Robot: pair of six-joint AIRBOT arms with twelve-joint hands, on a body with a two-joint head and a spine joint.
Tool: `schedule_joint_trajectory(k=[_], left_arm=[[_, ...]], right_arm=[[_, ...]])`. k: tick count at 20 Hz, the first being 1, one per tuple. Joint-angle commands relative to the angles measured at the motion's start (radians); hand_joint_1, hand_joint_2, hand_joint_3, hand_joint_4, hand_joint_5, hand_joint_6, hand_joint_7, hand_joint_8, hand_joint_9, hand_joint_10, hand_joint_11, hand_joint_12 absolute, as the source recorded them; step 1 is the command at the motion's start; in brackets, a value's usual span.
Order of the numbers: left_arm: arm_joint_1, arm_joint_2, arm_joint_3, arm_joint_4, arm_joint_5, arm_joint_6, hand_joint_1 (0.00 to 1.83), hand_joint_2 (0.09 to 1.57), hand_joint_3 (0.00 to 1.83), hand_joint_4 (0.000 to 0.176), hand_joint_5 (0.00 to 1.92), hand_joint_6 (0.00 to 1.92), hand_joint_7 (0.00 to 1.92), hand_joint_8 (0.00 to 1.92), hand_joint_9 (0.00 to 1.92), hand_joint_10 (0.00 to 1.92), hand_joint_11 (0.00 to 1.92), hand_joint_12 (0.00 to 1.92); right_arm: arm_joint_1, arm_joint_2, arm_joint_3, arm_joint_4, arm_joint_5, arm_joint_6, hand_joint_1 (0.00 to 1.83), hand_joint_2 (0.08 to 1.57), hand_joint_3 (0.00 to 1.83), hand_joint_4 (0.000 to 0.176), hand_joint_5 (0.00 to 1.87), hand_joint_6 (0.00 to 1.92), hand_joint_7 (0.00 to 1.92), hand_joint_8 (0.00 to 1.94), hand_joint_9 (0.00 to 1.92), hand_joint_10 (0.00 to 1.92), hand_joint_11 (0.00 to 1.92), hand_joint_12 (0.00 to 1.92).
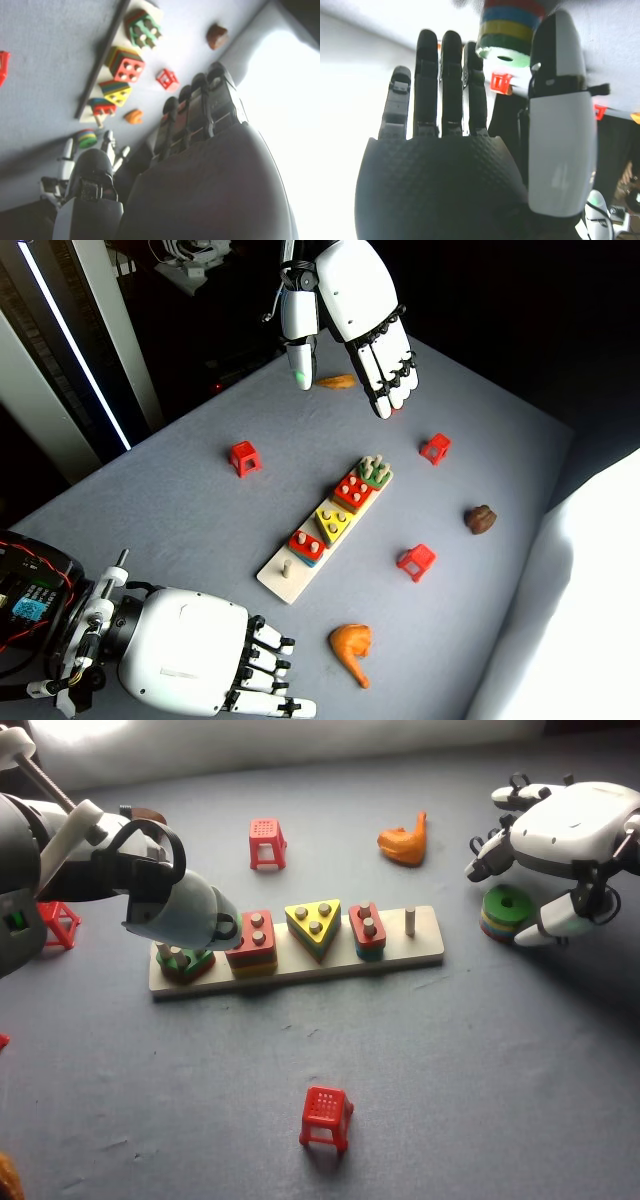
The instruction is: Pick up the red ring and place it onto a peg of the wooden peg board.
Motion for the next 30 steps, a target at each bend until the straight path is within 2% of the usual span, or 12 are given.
schedule_joint_trajectory(k=[1,2,5,6,7,8,10,15,22,24,25,30], left_arm=[[-0.007,0.0,0.001,0.079,-0.011,0.001,0.0,1.28,0.0,0.0,0.05,0.01,0.02,0.01,0.01,0.0,0.02,0.01],[-0.007,0.0,0.002,0.079,-0.011,0.001,0.0,1.29,0.0,0.0,0.07,0.02,0.04,0.01,0.03,0.01,0.05,0.02],[-0.007,0.0,0.004,0.079,-0.011,0.001,0.0,1.29,0.0,0.0,0.05,0.0,0.02,0.0,0.0,0.0,0.02,0.01],[-0.006,0.0,0.004,0.08,-0.011,0.001,0.0,1.29,0.0,0.0,0.06,0.01,0.03,0.01,0.01,0.0,0.03,0.02],[-0.006,0.0,0.004,0.08,-0.011,0.001,0.0,1.29,0.0,0.0,0.06,0.01,0.03,0.01,0.01,0.0,0.04,0.02],[-0.006,0.0,0.004,0.08,-0.011,0.001,0.0,1.28,0.0,0.0,0.06,0.01,0.03,0.0,0.02,0.01,0.04,0.03],[-0.006,0.0,0.004,0.08,-0.011,0.001,0.0,1.29,0.0,0.0,0.04,0.0,0.01,0.0,0.0,0.0,0.01,0.02],[-0.006,0.0,0.004,0.082,-0.011,0.001,0.0,1.29,0.0,0.0,0.07,0.01,0.04,0.01,0.03,0.01,0.03,0.04],[0.002,-0.005,0.003,0.094,-0.011,0.001,0.0,1.29,0.0,0.0,0.07,0.0,0.03,0.0,0.02,0.0,0.0,0.09],[0.002,-0.007,0.005,0.096,-0.011,0.001,0.0,1.29,0.0,0.0,0.07,0.0,0.03,0.0,0.02,0.0,0.0,0.08],[0.002,-0.007,0.006,0.098,-0.011,0.001,0.0,1.29,0.0,0.0,0.07,0.0,0.03,0.0,0.01,0.0,0.0,0.08],[0.003,-0.01,0.01,0.106,-0.011,0.001,0.0,1.29,0.0,0.0,0.1,0.01,0.06,0.0,0.05,0.01,0.05,0.04]], right_arm=[[0.003,0.006,0.005,-0.003,0.106,0.0,1.16,0.93,0.0,0.0,0.75,0.02,0.85,0.01,0.78,0.05,0.0,0.82],[0.003,0.006,0.005,-0.003,0.106,0.0,1.17,0.93,0.0,0.0,0.81,0.03,0.92,0.03,0.85,0.06,0.0,0.98],[0.001,0.006,0.006,-0.003,0.106,0.0,1.23,0.92,0.0,0.0,1.01,0.02,1.12,0.02,1.07,0.07,0.0,1.02],[0.001,0.006,0.006,-0.003,0.106,0.0,1.27,1.0,0.0,0.0,1.04,0.66,1.37,0.16,1.11,0.07,0.0,1.06],[0.001,0.006,0.006,-0.003,0.106,0.0,1.28,1.01,0.0,0.0,1.07,0.76,1.43,0.19,1.17,0.08,0.0,1.02],[0.001,0.006,0.006,-0.003,0.107,0.0,1.37,1.03,0.0,0.0,1.08,0.79,1.48,0.08,1.0,0.82,0.0,0.96],[0.001,0.006,0.006,-0.003,0.107,0.0,1.39,1.06,0.0,0.0,1.04,0.91,1.3,0.49,0.9,1.06,0.0,1.03],[0.031,0.007,0.006,-0.003,0.106,0.017,1.39,1.06,0.0,0.0,1.04,0.85,1.25,0.59,0.91,1.09,0.0,1.05],[0.15,0.006,-0.005,0.054,0.07,0.063,1.39,1.08,0.0,0.0,0.94,1.0,1.23,0.64,0.89,1.11,0.0,0.57],[0.171,-0.001,-0.013,0.068,0.07,0.063,1.39,1.08,0.0,0.0,0.95,1.0,1.23,0.62,0.89,1.12,0.0,0.74],[0.175,-0.005,-0.016,0.068,0.071,0.062,1.39,1.07,0.0,0.0,0.98,0.96,1.22,0.62,0.89,1.12,0.0,0.98],[0.164,-0.003,-0.021,0.068,0.068,0.025,1.39,1.06,0.0,0.0,1.02,0.91,1.25,0.59,0.88,1.1,0.0,0.86]])
